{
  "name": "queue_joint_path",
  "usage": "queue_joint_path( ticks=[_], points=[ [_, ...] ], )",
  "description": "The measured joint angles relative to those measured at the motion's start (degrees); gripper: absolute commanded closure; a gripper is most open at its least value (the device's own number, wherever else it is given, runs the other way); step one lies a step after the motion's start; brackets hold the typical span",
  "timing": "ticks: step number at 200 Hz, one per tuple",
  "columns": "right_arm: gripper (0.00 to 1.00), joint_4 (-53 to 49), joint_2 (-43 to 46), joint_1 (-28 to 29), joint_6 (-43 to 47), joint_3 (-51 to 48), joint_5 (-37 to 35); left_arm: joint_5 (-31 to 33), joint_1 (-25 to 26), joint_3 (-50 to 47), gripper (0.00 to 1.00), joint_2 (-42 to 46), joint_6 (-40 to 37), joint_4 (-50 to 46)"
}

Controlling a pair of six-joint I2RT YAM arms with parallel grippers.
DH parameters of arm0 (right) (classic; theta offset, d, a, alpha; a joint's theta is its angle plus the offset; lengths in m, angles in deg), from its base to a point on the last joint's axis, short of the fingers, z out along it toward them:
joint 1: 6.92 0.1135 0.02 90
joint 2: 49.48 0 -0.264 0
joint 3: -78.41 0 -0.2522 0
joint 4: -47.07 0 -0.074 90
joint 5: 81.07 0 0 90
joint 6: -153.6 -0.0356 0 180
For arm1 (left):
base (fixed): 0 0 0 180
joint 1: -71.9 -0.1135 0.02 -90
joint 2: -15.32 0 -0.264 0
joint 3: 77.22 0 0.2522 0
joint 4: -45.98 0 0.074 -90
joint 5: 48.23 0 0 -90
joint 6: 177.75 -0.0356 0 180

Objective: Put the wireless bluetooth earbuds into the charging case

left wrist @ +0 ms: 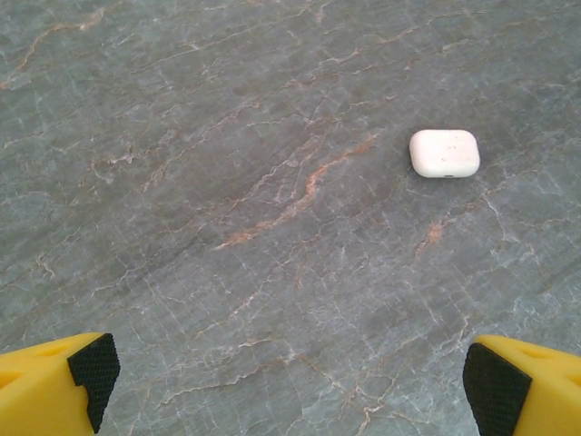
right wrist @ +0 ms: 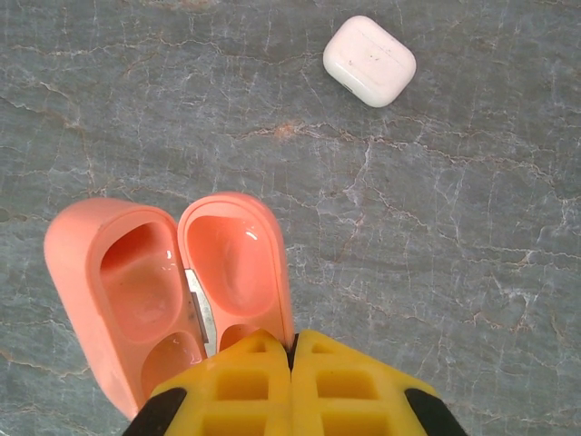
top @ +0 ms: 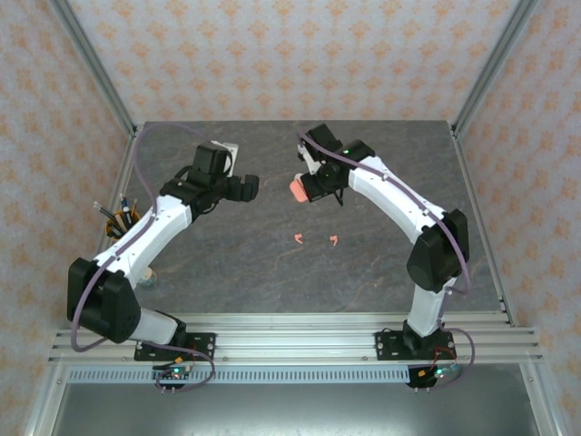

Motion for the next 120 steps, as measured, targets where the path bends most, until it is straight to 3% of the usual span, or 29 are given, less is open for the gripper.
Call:
queue_joint_path(
  ticks=[33, 120],
  points=[
    [1.00, 0.72, 0.72, 0.02, 0.50, -0.02, -0.02, -2.47, -0.79, 0.76, 0.01, -1.92, -0.17, -2.25],
    [1.00, 1.70, 1.27, 1.68, 1.73, -1.16, -0.55, -24.35, -0.76, 0.61, 0.03, -1.57, -0.33, -3.26]
  ],
)
